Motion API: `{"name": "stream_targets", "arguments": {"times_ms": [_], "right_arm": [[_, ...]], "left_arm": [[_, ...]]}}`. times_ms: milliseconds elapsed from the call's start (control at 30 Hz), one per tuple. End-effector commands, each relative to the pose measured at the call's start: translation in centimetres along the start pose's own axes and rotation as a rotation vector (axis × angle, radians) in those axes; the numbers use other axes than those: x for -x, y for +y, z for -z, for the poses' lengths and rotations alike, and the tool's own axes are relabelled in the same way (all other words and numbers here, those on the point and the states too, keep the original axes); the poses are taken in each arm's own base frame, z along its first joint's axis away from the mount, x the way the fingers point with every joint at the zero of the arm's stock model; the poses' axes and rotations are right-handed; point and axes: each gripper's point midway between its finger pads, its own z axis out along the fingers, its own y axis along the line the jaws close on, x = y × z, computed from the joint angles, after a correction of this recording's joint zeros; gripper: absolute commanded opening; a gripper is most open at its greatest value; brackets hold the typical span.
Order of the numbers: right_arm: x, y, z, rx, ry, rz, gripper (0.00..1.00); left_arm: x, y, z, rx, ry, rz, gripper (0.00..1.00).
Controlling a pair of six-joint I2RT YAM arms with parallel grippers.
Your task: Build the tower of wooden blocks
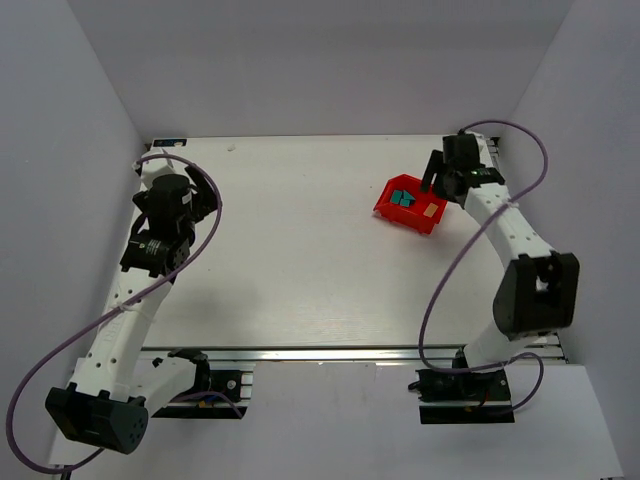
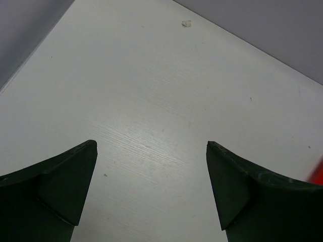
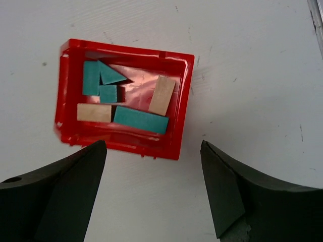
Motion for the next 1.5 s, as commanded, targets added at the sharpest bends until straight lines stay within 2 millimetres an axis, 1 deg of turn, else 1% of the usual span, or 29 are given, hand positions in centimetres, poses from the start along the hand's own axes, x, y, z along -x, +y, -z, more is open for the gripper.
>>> {"name": "stream_targets", "arguments": {"times_ms": [0,33,67,133,167,233,333,433,467,500,533,567,600,667,700,733,867,933,967,1000,1033,1100,1133,1267,1300,1333,1367,1400,1467], "right_arm": [[1.8,-0.8,-2.8,-0.114,-0.019,-0.060,0.80],[1.6,-0.9,-3.5,-0.133,-0.003,-0.071,0.78],[1.1,-0.9,-4.8,-0.158,0.025,-0.070,0.73],[-0.2,-2.1,-5.8,-0.240,0.061,-0.077,0.71],[-1.5,-2.7,-7.0,-0.270,0.094,-0.071,0.70],[-2.7,-3.2,-8.5,-0.294,0.118,-0.070,0.68],[-3.6,-3.6,-10.0,-0.302,0.144,-0.073,0.63],[-4.4,-3.8,-10.5,-0.302,0.165,-0.079,0.56],[-4.5,-4.0,-10.6,-0.306,0.163,-0.086,0.51],[-5.5,-4.3,-10.6,-0.312,0.177,-0.085,0.47],[-5.0,-4.2,-10.6,-0.304,0.152,-0.095,0.44],[-5.0,-4.4,-10.7,-0.304,0.143,-0.096,0.38],[-5.3,-4.7,-10.6,-0.309,0.143,-0.074,0.33],[-4.1,-5.1,-10.3,-0.323,0.092,-0.045,0.21],[-3.8,-5.4,-10.1,-0.336,0.084,-0.012,0.19],[-3.2,-5.5,-9.7,-0.336,0.067,0.009,0.18],[-0.3,-5.6,-8.7,-0.320,-0.008,0.134,0.00],[2.0,-5.3,-7.8,-0.302,-0.081,0.196,0.00],[2.5,-5.3,-7.5,-0.297,-0.100,0.222,0.00],[3.6,-4.7,-7.3,-0.266,-0.141,0.245,0.00],[4.7,-4.4,-6.3,-0.247,-0.180,0.263,0.00],[5.3,-3.6,-5.7,-0.194,-0.210,0.390,0.00],[6.5,-2.8,-4.6,-0.168,-0.262,0.419,0.00],[7.0,-0.7,-2.9,-0.062,-0.335,0.574,0.00],[6.0,-0.6,-2.7,-0.043,-0.346,0.588,0.00],[6.0,-0.1,-2.6,-0.020,-0.377,0.588,0.00],[5.3,0.5,-2.6,0.022,-0.377,0.596,0.00],[3.9,0.6,-2.6,0.051,-0.361,0.585,0.00],[2.4,2.1,-2.4,0.141,-0.360,0.597,0.00]], "left_arm": [[0.9,-0.4,0.0,-0.005,-0.017,0.017,0.98],[0.8,-0.3,-0.1,0.000,-0.013,0.013,0.98],[0.7,-0.3,-0.2,0.003,-0.011,0.012,0.98],[0.7,-0.1,-0.2,0.016,-0.012,0.013,0.98],[0.7,0.0,-0.2,0.016,-0.014,0.016,0.98],[0.6,0.1,-0.2,0.018,-0.014,0.015,0.98],[0.5,0.0,-0.2,0.015,-0.013,0.016,0.98],[0.4,-0.1,-0.2,0.010,-0.007,0.013,0.98],[0.2,0.0,-0.2,0.015,-0.001,0.012,0.98],[0.2,0.0,-0.2,0.015,-0.001,0.012,0.98],[0.2,0.0,-0.2,0.013,-0.001,0.012,0.98],[0.3,0.0,-0.2,0.012,0.000,0.014,0.98],[0.3,-0.1,-0.1,0.009,0.000,0.016,0.98],[0.3,-0.2,-0.1,0.004,0.002,0.014,0.98],[0.4,-0.3,0.0,-0.002,-0.001,0.018,0.98],[0.5,-0.4,0.1,-0.006,-0.002,0.021,0.98],[0.7,-0.7,0.3,-0.023,-0.007,0.027,0.98],[0.7,-0.9,0.4,-0.034,-0.007,0.027,0.98],[0.7,-0.9,0.4,-0.034,-0.007,0.028,0.98],[0.8,-1.0,0.4,-0.037,-0.009,0.027,0.98],[0.7,-0.9,0.4,-0.037,-0.009,0.027,0.98],[0.6,-1.1,0.4,-0.044,-0.006,0.024,0.98],[0.6,-1.2,0.4,-0.048,-0.006,0.023,0.98],[0.1,-1.7,0.4,-0.078,0.011,0.020,0.98],[0.0,-1.8,0.3,-0.079,0.013,0.019,0.98],[0.0,-1.8,0.2,-0.081,0.014,0.019,0.98],[-0.5,-1.8,0.1,-0.081,0.025,0.016,0.98],[-0.6,-1.9,-0.1,-0.081,0.028,0.015,0.98],[-0.9,-1.9,-0.2,-0.079,0.038,0.010,0.98]]}}
